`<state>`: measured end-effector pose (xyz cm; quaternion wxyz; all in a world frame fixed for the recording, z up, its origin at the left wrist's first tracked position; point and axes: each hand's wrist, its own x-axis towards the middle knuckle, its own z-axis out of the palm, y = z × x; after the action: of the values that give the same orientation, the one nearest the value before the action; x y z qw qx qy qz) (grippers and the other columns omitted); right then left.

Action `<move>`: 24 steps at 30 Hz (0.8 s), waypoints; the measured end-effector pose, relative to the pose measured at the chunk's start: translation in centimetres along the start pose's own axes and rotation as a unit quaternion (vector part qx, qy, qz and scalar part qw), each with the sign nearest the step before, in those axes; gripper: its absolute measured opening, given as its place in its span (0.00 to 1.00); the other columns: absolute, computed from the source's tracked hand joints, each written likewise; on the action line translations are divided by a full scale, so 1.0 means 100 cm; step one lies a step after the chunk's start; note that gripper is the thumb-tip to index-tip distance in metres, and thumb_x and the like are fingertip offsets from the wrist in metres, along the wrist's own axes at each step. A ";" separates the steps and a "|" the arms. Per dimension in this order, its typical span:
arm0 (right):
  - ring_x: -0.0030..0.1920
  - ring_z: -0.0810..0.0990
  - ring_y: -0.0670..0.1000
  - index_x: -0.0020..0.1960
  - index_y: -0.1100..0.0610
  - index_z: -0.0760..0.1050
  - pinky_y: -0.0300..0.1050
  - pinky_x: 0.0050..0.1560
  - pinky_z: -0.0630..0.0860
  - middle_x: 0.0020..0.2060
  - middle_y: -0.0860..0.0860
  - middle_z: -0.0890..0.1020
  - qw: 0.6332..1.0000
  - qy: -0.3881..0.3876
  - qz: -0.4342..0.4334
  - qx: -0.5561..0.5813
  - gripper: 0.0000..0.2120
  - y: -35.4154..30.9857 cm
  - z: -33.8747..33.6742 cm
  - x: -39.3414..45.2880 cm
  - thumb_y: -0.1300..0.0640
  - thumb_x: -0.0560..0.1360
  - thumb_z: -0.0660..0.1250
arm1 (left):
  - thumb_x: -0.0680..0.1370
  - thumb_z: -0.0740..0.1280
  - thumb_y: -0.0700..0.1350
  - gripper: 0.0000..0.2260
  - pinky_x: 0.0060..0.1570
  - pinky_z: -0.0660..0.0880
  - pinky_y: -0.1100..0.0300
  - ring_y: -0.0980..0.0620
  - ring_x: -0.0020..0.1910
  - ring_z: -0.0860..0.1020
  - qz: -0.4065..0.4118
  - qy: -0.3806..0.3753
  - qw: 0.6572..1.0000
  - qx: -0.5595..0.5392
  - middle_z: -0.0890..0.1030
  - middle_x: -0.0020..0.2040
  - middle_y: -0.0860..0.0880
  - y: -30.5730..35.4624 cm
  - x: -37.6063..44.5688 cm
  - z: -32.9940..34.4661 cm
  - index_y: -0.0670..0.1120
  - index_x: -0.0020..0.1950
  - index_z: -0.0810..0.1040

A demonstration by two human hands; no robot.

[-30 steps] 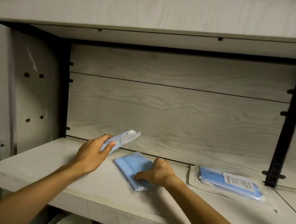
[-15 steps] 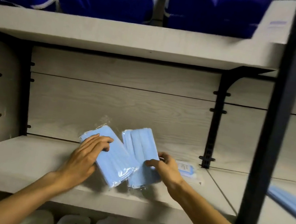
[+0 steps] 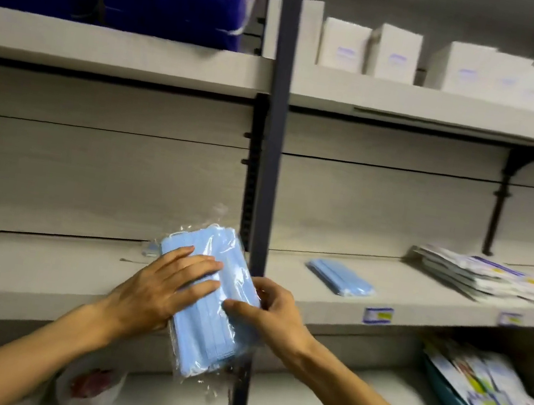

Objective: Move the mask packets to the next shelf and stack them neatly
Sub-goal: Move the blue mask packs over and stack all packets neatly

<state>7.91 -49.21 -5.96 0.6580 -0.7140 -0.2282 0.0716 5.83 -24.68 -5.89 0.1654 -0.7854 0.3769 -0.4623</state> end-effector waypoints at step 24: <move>0.50 0.84 0.55 0.58 0.62 0.78 0.49 0.50 0.82 0.51 0.56 0.84 0.965 0.218 0.083 -0.117 0.13 0.034 -0.233 0.065 0.55 0.78 0.68 | 0.76 0.59 0.40 0.39 0.72 0.68 0.53 0.48 0.82 0.42 -0.289 -0.212 0.910 -0.209 0.38 0.83 0.47 0.091 0.212 0.165 0.52 0.83 0.44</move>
<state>23.85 -67.70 -5.13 0.5957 -0.8007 -0.0256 -0.0585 21.97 -47.97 -7.23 -0.0679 -0.9561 0.1772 -0.2232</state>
